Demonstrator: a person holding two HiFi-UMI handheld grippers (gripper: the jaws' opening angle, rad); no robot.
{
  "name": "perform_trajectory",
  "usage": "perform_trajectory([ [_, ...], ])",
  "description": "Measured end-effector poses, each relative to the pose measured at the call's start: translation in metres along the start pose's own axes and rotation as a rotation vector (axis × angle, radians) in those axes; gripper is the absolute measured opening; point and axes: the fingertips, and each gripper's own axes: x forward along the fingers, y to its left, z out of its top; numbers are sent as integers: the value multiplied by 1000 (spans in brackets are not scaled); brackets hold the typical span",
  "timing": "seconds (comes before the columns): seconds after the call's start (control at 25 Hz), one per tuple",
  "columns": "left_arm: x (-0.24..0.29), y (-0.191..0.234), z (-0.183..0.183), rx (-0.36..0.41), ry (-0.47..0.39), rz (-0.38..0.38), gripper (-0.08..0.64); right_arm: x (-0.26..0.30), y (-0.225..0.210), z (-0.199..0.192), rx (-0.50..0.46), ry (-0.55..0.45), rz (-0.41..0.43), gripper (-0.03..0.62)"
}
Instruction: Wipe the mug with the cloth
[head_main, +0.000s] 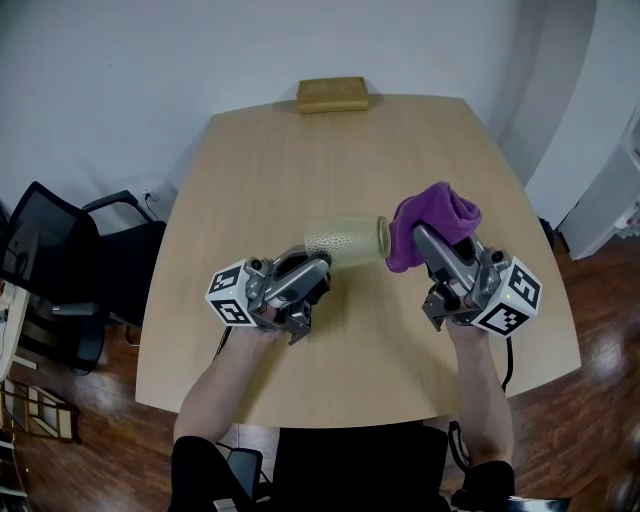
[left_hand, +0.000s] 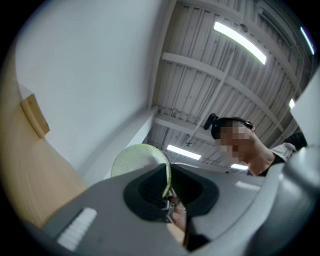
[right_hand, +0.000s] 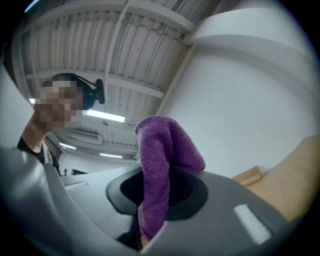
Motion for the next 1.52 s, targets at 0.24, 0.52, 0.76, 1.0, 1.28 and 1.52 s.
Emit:
perform_trajectory([
  [0.24, 7, -4, -9, 13, 75, -32, 51, 16, 3, -21, 19, 77, 18, 57],
  [0.52, 4, -3, -7, 1, 44, -14, 43, -2, -15, -2, 24, 5, -59, 57],
  [0.76, 6, -1, -7, -15, 50, -2, 43, 14, 19, -11, 28, 20, 93, 57],
  [1.0, 4, -3, -14, -30, 90, -39, 51, 7, -26, -37, 66, 87, -80, 57],
  [1.28, 0, 3, -14, 16, 109, 24, 43, -10, -77, -61, 193, 154, -297, 57],
  [1.52, 7, 21, -28, 47, 183, 110, 43, -24, -82, -45, 252, 90, -296, 57],
])
